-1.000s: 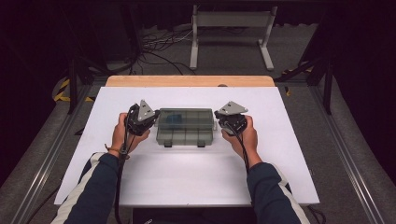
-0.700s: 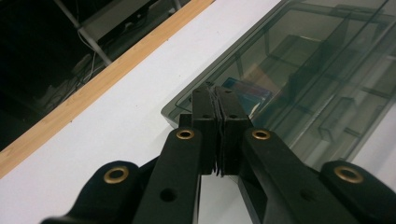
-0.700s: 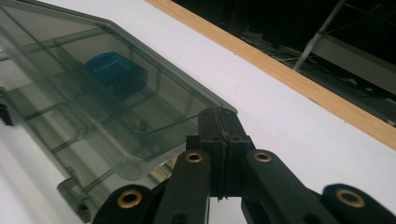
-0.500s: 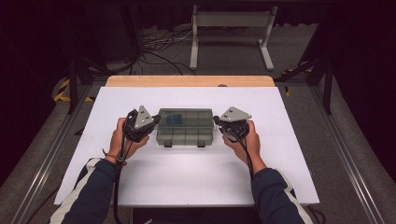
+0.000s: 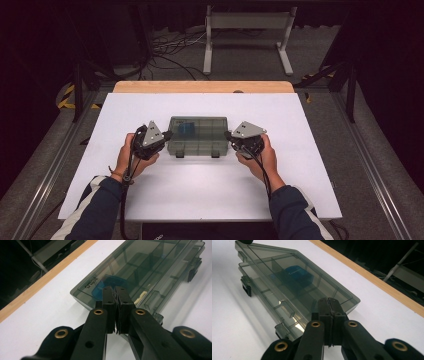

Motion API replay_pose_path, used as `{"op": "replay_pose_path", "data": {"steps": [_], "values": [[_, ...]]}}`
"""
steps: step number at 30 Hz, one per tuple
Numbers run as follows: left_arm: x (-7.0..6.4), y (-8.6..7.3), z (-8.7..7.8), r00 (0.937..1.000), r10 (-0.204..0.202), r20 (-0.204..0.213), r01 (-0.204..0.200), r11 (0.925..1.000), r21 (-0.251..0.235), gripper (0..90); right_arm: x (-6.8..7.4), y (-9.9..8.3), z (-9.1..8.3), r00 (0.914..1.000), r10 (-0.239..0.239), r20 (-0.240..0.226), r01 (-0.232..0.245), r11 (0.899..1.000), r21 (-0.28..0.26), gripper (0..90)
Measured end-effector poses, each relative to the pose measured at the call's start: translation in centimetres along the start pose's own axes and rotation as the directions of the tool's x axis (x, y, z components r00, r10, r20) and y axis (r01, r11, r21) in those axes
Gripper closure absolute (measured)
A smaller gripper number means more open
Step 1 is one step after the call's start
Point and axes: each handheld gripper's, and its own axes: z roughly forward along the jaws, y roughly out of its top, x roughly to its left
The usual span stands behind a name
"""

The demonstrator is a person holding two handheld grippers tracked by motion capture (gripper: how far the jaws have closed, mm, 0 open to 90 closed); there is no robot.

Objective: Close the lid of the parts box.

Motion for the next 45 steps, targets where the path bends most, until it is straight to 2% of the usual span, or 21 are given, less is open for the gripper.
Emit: {"op": "replay_pose_path", "data": {"steps": [3,7,10,31,45], "values": [[-0.3,-0.4,0.1,0.9999,-0.01,0.009,0.01,0.9999,-0.003,87.3,0.2,-0.2,0.2,1.0,-0.003,-0.006,0.003,1.0,0.006,90.0],[-0.4,-0.6,0.1,1.0,-0.004,0.008,0.004,1.0,0.0,87.4,0.4,-0.5,0.3,0.9999,-0.005,-0.01,0.005,1.0,0.014,90.0],[-0.6,-0.7,0.1,0.9998,-0.017,0.015,0.017,0.9998,-0.007,87.3,0.5,-0.7,0.4,0.9999,-0.005,-0.012,0.005,1.0,0.018,90.0],[-1.2,-1.7,0.9,0.9987,-0.026,0.044,0.026,0.9997,0.001,87.2,1.0,-2.0,1.2,0.9997,-0.001,-0.023,0.002,0.999,0.051,90.0],[-1.3,-2.2,1.3,0.9975,-0.04,0.058,0.04,0.9992,-0.002,87.8,1.1,-2.5,1.4,0.9995,0.01,-0.028,-0.009,0.999,0.041,90.0]]}}
